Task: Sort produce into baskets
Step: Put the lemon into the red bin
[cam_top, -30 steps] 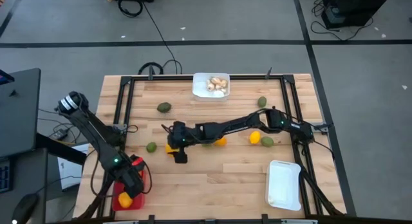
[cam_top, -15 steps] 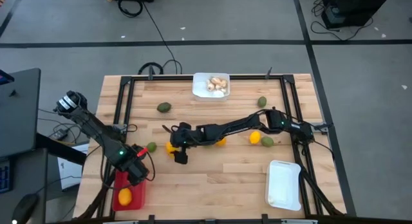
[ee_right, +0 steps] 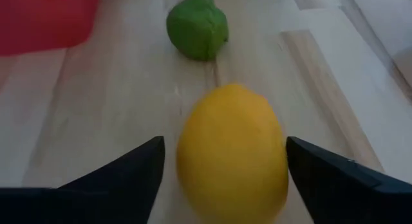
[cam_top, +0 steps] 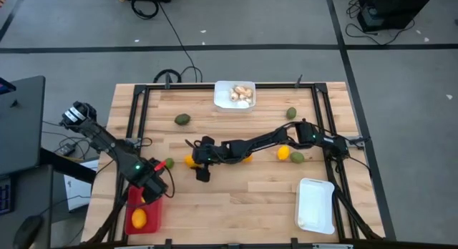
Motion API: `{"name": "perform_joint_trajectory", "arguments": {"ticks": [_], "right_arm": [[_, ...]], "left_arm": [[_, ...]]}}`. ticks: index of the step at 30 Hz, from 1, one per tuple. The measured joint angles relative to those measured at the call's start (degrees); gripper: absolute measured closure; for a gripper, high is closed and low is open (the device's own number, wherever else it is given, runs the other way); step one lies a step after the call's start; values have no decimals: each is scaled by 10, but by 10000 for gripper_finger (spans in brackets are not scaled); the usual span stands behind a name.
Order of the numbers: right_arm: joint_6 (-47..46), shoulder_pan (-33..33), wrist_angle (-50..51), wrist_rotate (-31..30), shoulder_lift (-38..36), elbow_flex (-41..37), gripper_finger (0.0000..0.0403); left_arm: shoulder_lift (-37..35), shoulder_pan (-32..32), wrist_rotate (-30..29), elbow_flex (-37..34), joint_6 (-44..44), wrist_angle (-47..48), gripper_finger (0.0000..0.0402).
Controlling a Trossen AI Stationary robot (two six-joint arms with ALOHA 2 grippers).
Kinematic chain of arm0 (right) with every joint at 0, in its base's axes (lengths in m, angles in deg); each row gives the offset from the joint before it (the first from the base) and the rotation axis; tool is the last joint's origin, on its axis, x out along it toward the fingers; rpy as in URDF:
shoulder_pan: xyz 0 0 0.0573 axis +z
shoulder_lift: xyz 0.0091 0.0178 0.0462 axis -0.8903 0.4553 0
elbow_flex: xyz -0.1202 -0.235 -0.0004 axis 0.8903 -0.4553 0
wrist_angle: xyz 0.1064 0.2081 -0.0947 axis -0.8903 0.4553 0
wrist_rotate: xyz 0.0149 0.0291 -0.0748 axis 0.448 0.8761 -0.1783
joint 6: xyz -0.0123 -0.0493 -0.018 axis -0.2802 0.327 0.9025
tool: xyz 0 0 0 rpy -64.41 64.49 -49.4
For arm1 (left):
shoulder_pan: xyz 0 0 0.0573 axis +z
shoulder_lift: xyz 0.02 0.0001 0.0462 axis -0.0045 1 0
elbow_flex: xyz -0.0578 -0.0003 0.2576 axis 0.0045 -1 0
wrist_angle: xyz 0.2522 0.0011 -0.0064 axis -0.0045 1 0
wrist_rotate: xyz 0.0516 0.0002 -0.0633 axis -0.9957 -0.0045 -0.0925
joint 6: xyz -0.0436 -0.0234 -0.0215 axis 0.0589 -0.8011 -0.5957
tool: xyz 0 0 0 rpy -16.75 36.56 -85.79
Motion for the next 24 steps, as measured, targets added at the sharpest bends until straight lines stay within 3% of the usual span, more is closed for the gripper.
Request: {"name": "perform_joint_trajectory", "arguments": {"ticks": [6, 8, 11, 13, 15, 19, 24], "right_arm": [[1, -10, 3, 0, 0, -2, 183], [8, -11, 3, 11, 0, -2, 186], [32, -8, -29, 97, 0, -2, 186], [34, 0, -90, 180, 0, -2, 186], [28, 15, -163, 224, 0, -2, 186], [42, 50, -266, 165, 0, 0, 186], [110, 84, -269, 95, 0, 31, 181]], "left_arm": [[-3, 26, -74, 10, 49, 18, 41], [-7, 27, -112, 31, 48, 53, 41], [-16, 25, -178, 76, 41, 107, 41], [-28, 15, -209, 107, 33, 104, 41], [-39, 3, -239, 135, 33, 93, 41], [-49, -22, -289, 179, 28, 76, 41], [-48, -37, -298, 194, 35, 45, 41]]}}
